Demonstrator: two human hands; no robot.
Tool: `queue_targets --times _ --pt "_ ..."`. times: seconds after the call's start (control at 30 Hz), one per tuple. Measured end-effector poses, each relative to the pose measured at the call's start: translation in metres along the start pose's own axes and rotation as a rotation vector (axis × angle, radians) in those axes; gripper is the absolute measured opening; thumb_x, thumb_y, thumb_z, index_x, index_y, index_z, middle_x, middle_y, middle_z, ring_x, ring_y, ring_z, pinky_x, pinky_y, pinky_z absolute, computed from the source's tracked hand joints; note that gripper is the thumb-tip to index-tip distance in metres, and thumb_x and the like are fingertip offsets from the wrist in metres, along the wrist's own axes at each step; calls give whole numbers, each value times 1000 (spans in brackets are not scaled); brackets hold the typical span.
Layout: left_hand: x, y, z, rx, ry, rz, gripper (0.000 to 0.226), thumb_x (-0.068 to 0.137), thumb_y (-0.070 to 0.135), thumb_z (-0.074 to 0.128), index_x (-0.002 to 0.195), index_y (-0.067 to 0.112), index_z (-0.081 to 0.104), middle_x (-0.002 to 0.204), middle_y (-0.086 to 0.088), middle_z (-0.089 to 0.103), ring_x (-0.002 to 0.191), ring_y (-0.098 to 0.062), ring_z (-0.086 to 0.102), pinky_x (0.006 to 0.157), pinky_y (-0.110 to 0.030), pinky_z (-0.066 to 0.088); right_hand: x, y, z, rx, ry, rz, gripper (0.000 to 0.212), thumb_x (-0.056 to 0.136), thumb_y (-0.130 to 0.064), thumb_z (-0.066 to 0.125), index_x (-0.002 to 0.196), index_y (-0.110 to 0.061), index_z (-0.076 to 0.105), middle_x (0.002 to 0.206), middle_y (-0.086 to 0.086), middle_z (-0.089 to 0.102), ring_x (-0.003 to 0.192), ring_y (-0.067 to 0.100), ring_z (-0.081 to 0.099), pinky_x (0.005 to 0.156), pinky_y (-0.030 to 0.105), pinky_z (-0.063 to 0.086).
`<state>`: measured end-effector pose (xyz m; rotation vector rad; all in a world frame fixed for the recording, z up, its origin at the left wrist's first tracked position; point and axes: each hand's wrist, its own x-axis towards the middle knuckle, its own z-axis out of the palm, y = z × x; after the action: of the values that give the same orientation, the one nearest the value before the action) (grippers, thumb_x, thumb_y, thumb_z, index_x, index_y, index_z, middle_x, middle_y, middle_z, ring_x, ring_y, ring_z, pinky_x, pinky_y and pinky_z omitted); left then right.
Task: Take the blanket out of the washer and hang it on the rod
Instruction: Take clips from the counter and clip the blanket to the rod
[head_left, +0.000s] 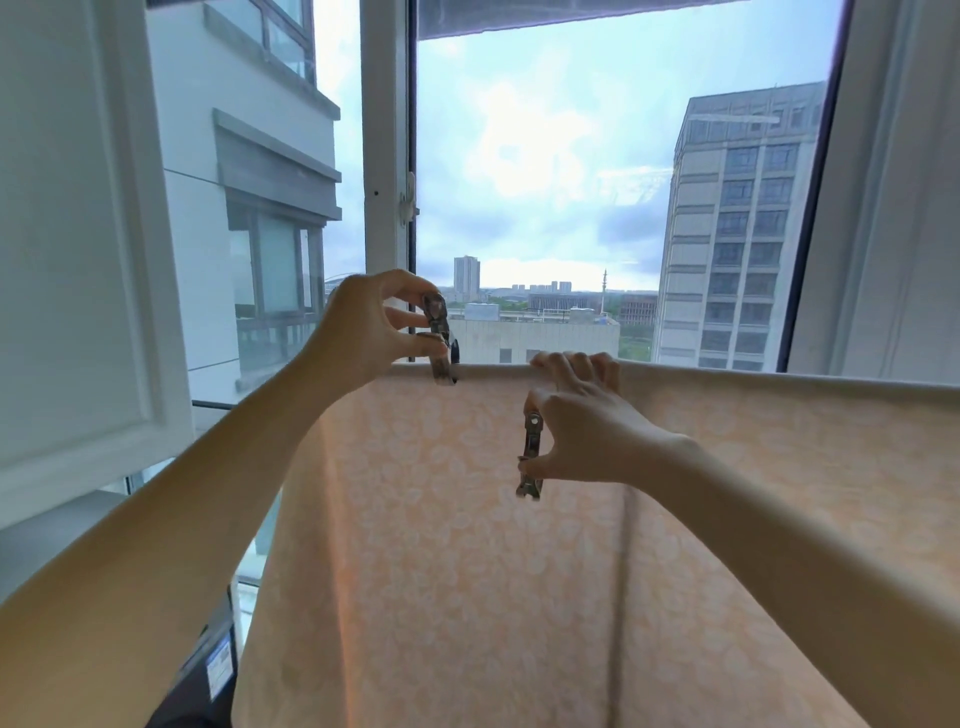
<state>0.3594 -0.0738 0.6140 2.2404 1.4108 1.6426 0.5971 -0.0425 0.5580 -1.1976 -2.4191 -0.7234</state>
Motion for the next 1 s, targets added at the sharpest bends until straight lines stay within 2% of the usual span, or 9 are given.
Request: queue_targets --times 0.13,0.27,0.47,0.57,0.63,0.73,0.83,0.9,1.0 --pt "16 -3 -2 18 -100 -30 52 62 13 86 109 13 66 104 1 69 82 -8 72 70 -12 54 0 0 4 -19 5 2 53 66 -67 65 95 -22 63 146 0 20 132 24 16 109 44 4" --pt "15 -17 4 -34 -191 -51 52 63 5 85 110 10 64 108 -1 67 81 -6 71 68 -11 52 -1 -1 1 9 5 0 52 67 -67 66 95 -23 62 145 0 21 131 22 17 110 44 6" --pt "18 -29 3 -41 -217 -100 62 66 11 85 121 13 57 116 1 64 88 -7 71 78 -16 55 -4 3 1 17 -7 -13 53 69 -65 64 97 -21 60 152 -1 15 137 23 11 115 45 0" --pt "16 -23 7 183 -203 -33 74 73 17 83 138 16 48 137 -2 55 111 -18 62 85 -17 48 -5 4 3 30 6 -20 54 71 -65 64 100 -19 60 154 0 14 139 23 9 116 45 0" --pt "9 -14 15 409 -117 90 73 80 11 75 144 19 41 146 -1 46 118 -18 55 91 -16 42 -6 4 4 54 34 -24 57 71 -65 65 104 -19 59 154 2 16 139 22 8 117 44 2" --pt "-5 -2 33 748 7 379 49 81 5 69 127 19 60 139 -2 54 130 -20 47 112 -34 33 -8 6 3 87 57 -27 62 72 -65 65 114 -20 55 155 1 17 142 22 4 117 41 2" --pt "-9 0 56 819 3 535 22 83 8 67 101 17 74 106 -2 73 107 -18 65 112 -37 35 -12 6 0 124 77 4 69 72 -63 67 123 -19 52 154 0 21 143 22 -1 118 43 6" --pt "-9 -3 73 826 -35 539 21 88 9 61 102 18 74 100 0 75 96 -15 69 105 -34 41 -18 7 -4 128 94 32 69 71 -62 68 123 -19 52 152 -2 24 143 21 0 118 44 8" --pt "-7 -8 91 746 -55 537 25 92 11 59 114 18 68 102 0 73 89 -17 70 86 -33 55 -32 10 -12 99 92 63 68 73 -62 66 123 -19 51 148 -5 28 140 19 5 114 41 9"
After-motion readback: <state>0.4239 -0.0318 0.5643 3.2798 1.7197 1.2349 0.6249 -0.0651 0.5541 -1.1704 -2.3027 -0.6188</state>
